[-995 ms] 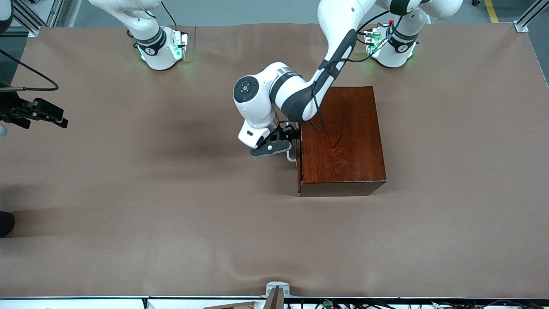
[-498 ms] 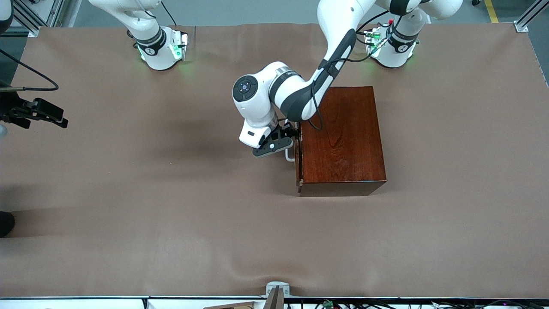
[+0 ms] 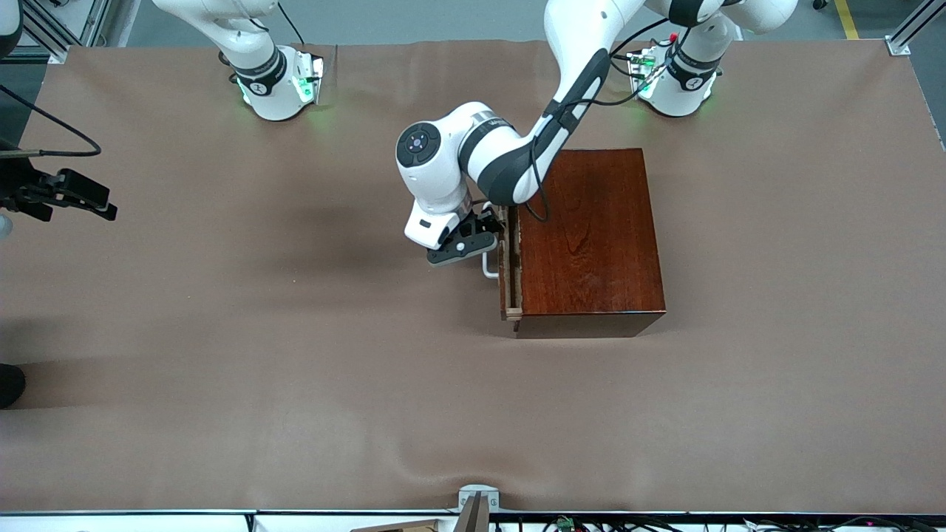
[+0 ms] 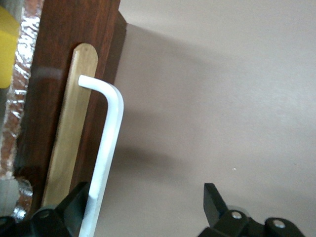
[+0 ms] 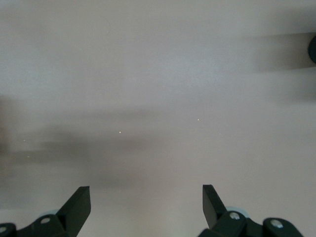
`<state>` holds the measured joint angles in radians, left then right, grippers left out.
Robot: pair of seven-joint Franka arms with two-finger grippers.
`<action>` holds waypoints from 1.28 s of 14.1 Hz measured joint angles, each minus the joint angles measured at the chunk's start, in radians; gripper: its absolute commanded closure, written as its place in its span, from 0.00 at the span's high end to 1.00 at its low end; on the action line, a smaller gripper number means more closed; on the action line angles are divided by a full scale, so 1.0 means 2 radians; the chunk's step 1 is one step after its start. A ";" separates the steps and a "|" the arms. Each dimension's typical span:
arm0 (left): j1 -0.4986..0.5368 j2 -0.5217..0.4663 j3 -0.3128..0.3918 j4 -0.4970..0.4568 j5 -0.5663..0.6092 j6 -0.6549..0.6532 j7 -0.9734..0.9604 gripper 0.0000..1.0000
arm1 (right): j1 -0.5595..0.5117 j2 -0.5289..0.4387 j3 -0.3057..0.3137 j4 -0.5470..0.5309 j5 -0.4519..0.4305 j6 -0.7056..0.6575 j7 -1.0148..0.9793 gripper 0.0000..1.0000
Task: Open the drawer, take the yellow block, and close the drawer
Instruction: 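Pull the drawer open by its handle with the left gripper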
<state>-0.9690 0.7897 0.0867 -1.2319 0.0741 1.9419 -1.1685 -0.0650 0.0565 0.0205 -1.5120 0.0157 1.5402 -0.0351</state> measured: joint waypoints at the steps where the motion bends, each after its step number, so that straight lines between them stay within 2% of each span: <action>1: 0.000 0.000 -0.002 0.000 0.000 0.005 0.001 1.00 | 0.000 0.000 0.000 0.000 0.000 0.000 0.000 1.00; 8: 0.000 0.001 -0.018 0.000 0.000 0.056 0.008 1.00 | 0.000 0.000 0.000 0.000 0.000 0.000 0.000 1.00; 18: -0.001 0.001 -0.022 -0.002 0.000 0.088 0.048 1.00 | 0.000 0.000 0.000 0.000 0.000 0.000 0.000 1.00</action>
<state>-0.9702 0.7926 0.0419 -1.2361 0.0746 2.1188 -1.0720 -0.0650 0.0565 0.0202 -1.5120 0.0157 1.5402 -0.0351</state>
